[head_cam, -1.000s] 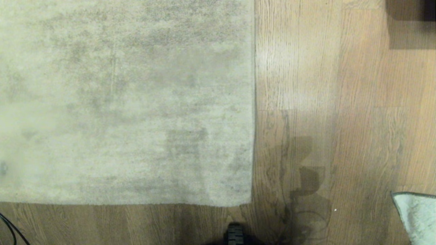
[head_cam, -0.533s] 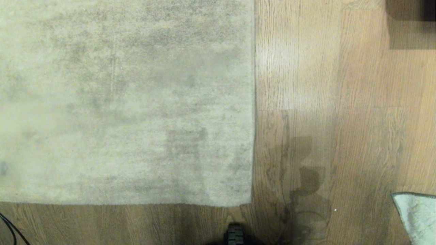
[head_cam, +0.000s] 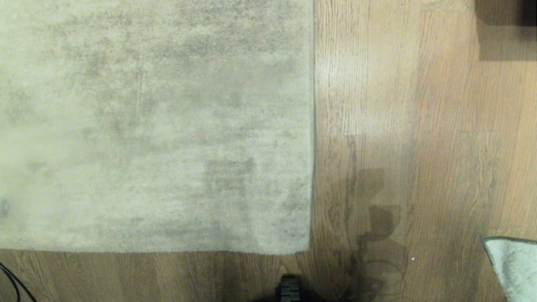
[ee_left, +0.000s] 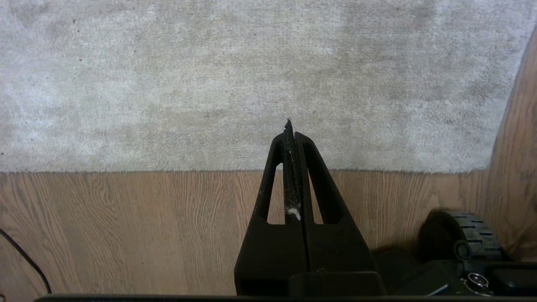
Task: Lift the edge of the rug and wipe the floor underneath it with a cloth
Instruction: Put down the rag
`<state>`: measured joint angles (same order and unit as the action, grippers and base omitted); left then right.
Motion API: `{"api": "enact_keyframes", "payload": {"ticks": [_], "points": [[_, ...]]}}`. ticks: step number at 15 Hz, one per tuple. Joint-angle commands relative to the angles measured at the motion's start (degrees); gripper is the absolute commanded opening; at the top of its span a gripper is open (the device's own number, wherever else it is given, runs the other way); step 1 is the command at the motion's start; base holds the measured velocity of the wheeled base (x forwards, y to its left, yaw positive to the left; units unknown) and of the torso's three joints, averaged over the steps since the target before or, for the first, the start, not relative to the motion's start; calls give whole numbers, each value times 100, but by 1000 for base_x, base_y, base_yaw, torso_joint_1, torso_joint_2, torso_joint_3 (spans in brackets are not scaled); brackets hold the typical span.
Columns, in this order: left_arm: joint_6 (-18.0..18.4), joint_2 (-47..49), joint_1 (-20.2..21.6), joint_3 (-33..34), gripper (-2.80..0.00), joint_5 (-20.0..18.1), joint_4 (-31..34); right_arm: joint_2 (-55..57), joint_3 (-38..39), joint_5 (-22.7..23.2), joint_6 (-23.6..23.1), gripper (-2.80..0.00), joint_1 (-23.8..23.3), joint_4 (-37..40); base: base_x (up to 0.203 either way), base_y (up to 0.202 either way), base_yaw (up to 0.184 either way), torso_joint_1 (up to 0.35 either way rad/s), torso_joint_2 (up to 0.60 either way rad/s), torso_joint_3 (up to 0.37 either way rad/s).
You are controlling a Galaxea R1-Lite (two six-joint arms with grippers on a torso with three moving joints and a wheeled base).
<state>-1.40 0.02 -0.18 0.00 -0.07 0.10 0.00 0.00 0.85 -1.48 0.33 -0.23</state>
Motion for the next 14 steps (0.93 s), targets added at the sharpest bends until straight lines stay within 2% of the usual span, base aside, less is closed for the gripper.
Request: {"api": "enact_keyframes", "payload": {"ticks": [1,8,14], "points": [[-6,-2,9,0,-280,7,-1,5,0,3,-2,-280,2,-3,0,0,0,0,0,0],[-9,-2,8,0,-280,7,-1,7,0,3,-2,-280,2,-3,0,0,0,0,0,0],[-9,-2,1,0,-280,7,-1,8,0,3,-2,-280,2,-3,-1,-175,3,5,3,4]]}}
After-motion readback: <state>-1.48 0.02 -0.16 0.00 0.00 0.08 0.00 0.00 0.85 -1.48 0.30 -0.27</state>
